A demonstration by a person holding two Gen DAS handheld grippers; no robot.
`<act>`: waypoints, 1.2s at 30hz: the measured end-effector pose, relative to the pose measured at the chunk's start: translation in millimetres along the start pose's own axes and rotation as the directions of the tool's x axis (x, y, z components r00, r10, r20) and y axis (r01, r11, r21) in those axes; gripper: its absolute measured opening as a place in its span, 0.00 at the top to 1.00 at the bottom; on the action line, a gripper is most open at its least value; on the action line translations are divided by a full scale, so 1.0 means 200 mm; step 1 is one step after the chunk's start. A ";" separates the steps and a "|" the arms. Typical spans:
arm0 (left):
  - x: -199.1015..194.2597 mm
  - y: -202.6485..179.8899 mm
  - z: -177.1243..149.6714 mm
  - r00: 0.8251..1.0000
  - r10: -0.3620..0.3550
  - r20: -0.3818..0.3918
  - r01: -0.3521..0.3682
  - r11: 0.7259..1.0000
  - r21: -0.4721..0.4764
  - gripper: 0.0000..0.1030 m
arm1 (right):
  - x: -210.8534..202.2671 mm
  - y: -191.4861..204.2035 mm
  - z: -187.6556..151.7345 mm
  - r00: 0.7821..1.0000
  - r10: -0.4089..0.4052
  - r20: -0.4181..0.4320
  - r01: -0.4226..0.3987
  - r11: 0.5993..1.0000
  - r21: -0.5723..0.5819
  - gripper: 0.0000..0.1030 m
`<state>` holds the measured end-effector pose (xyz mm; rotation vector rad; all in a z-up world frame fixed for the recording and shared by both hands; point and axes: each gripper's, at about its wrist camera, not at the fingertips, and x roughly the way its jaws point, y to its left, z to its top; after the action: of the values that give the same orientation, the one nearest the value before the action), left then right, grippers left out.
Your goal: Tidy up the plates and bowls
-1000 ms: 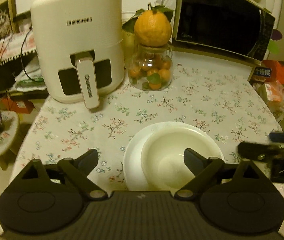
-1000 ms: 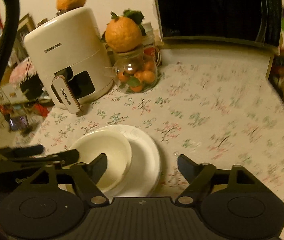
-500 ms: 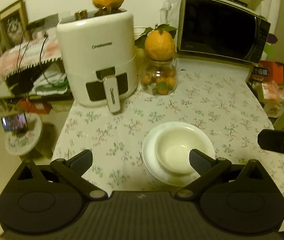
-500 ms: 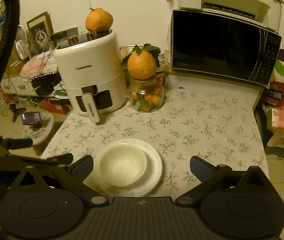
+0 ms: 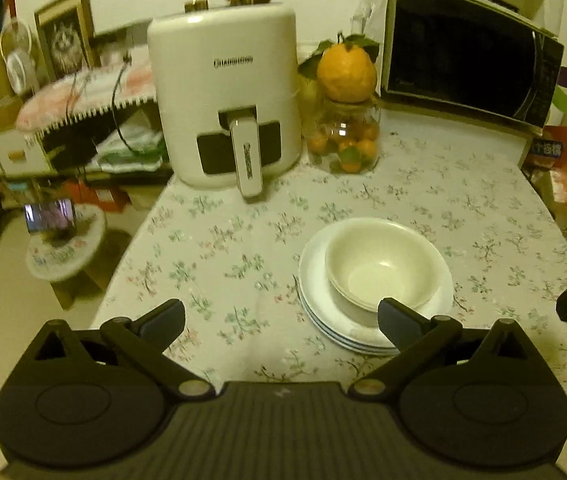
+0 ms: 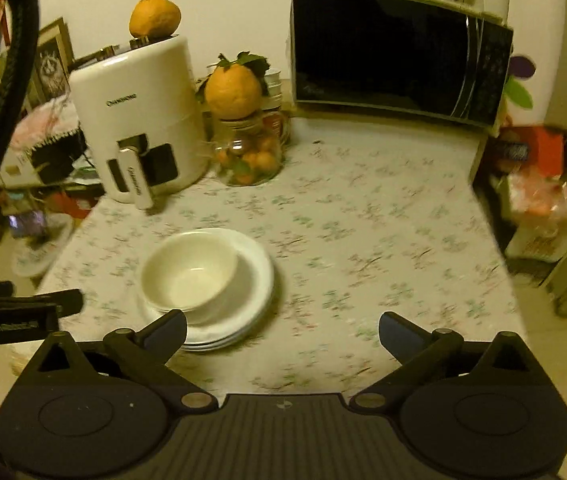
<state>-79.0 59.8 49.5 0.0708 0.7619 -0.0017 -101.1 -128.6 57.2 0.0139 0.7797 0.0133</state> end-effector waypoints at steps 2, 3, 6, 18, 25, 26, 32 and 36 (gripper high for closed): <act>-0.03 -0.02 0.00 1.000 -0.004 0.015 0.004 1.000 0.013 0.00 | 0.01 -0.01 -0.01 1.000 0.018 -0.013 -0.018 1.000 0.010 0.02; -0.04 -0.02 0.00 1.000 -0.014 0.018 0.014 1.000 0.018 0.00 | 0.00 -0.01 -0.01 1.000 0.026 -0.015 -0.026 1.000 0.011 0.02; -0.07 -0.03 -0.02 0.999 -0.033 0.023 0.032 0.999 0.025 0.00 | -0.02 0.03 -0.01 1.000 0.028 0.005 -0.028 0.999 -0.030 0.02; -0.08 -0.02 -0.03 0.998 -0.062 0.021 0.062 0.998 0.001 0.00 | -0.03 0.05 -0.01 0.999 0.050 0.006 -0.050 0.999 0.006 0.02; -0.07 -0.03 -0.03 0.997 -0.076 0.009 0.076 0.997 -0.002 0.00 | -0.01 0.06 -0.01 0.999 0.052 -0.009 -0.052 0.999 0.009 0.02; -0.07 -0.03 -0.03 0.997 -0.079 0.007 0.079 0.997 -0.003 0.00 | -0.01 0.07 -0.02 0.999 0.053 -0.010 -0.053 0.999 0.009 0.02; -0.07 -0.03 -0.03 0.996 -0.086 0.008 0.086 0.996 -0.007 0.00 | 0.00 0.06 -0.02 0.999 0.052 -0.014 -0.052 0.999 0.008 0.02; -0.07 -0.03 -0.03 0.996 -0.088 0.009 0.088 0.996 -0.007 0.00 | 0.01 0.07 -0.02 0.999 0.050 -0.018 -0.050 0.999 0.011 0.02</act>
<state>-93.0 54.8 55.2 0.0305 0.7555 -0.0827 -103.0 -115.5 53.1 0.0433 0.7973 0.0565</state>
